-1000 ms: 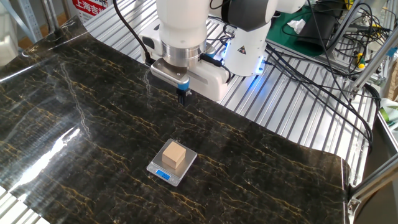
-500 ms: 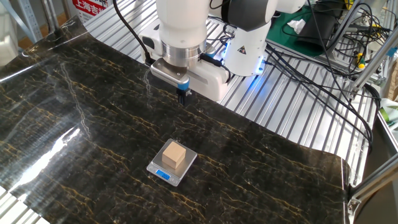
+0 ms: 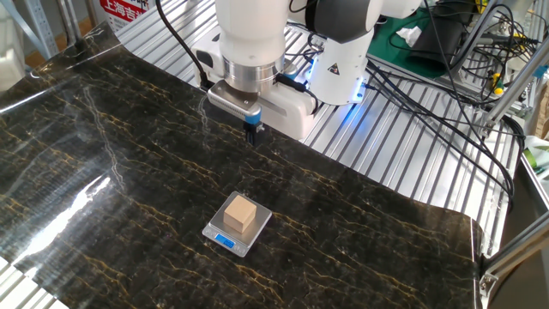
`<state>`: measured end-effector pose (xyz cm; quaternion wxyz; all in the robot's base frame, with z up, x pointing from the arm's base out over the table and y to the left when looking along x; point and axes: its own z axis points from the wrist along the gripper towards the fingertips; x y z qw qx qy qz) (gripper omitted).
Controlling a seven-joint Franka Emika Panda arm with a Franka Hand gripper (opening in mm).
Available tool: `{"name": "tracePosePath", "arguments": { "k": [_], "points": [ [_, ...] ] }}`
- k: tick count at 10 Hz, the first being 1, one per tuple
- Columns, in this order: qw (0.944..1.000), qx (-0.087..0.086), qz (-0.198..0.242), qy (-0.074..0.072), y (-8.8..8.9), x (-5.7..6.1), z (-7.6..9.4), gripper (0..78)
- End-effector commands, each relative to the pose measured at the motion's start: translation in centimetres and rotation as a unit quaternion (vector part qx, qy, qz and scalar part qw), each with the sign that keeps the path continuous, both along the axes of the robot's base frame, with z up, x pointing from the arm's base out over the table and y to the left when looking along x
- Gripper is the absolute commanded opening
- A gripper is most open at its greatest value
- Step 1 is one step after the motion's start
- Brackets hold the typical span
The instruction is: Remove the object from the scale
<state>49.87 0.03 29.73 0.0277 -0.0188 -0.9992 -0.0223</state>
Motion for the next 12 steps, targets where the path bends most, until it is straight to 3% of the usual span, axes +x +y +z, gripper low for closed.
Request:
{"name": "tracePosePath", "arguments": {
  "k": [1,8,12],
  "points": [
    [1.0,0.0,0.0,-0.002,-0.01,0.06,0.12,0.0],
    [0.9999,-0.002,-0.007,-0.011,0.0,0.08,0.09,0.0],
    [0.9997,-0.016,-0.011,-0.012,0.31,0.45,-0.84,0.0]
  ]
}}
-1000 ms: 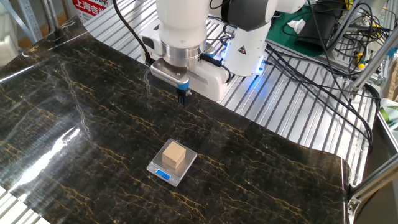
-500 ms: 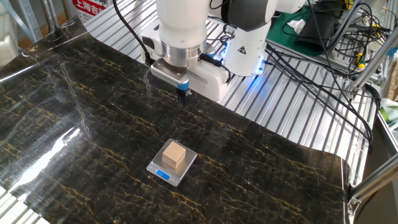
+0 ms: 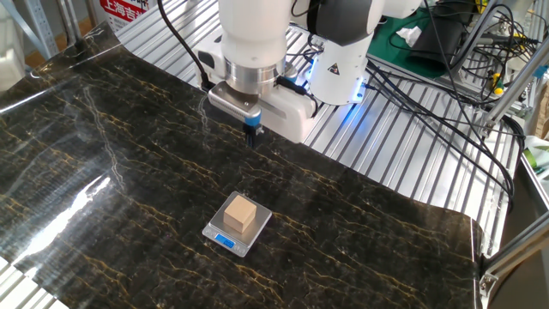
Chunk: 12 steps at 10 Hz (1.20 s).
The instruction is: Remove the object from the scale
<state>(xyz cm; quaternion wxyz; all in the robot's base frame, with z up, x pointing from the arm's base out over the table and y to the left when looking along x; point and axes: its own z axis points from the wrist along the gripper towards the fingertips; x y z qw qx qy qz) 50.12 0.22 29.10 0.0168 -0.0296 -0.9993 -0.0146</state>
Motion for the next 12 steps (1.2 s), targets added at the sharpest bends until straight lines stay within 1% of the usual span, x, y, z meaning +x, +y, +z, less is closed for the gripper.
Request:
{"name": "tracePosePath", "arguments": {
  "k": [1,2,4,5,6,7,8,10,11,12],
  "points": [
    [1.0,-0.007,-0.001,-0.002,0.2,0.3,-0.4,0.0],
    [1.0,-0.007,-0.001,-0.002,0.2,0.4,-0.7,0.0],
    [0.9999,-0.008,-0.005,-0.012,0.7,1.0,-2.4,0.0],
    [0.9999,-0.009,-0.005,-0.013,0.8,1.2,-3.0,0.0],
    [0.9999,-0.01,-0.005,-0.005,1.0,1.5,-4.0,0.0],
    [0.9999,-0.011,-0.004,-0.005,1.0,1.5,-4.2,0.0],
    [0.9999,-0.015,-0.003,-0.007,1.2,1.8,-5.6,0.0],
    [0.9995,-0.029,-0.006,-0.005,1.3,2.1,-7.0,0.0],
    [0.9996,-0.028,-0.005,-0.002,1.3,2.2,-7.6,0.0],
    [0.9996,-0.028,-0.005,-0.004,1.3,2.3,-8.2,0.0]
  ]
}}
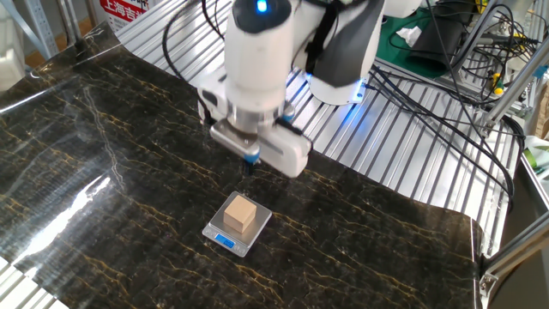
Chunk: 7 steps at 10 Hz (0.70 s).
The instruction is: Remove the object from the scale
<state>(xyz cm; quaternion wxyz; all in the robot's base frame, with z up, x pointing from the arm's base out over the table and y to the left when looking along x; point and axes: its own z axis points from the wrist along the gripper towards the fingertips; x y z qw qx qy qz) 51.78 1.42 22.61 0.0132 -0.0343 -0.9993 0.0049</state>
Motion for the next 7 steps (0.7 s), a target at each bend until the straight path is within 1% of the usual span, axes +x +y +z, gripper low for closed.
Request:
{"name": "tracePosePath", "arguments": {
  "k": [1,2,5,7],
  "points": [
    [1.0,-0.007,0.003,0.0,0.1,0.7,-2.0,0.0],
    [0.9999,-0.006,0.009,-0.001,0.1,0.8,-2.7,0.0],
    [0.9999,-0.006,0.014,-0.001,0.0,1.1,-3.5,0.0],
    [0.9999,-0.006,0.011,0.0,-0.1,1.5,-3.5,0.0]
  ]
}}
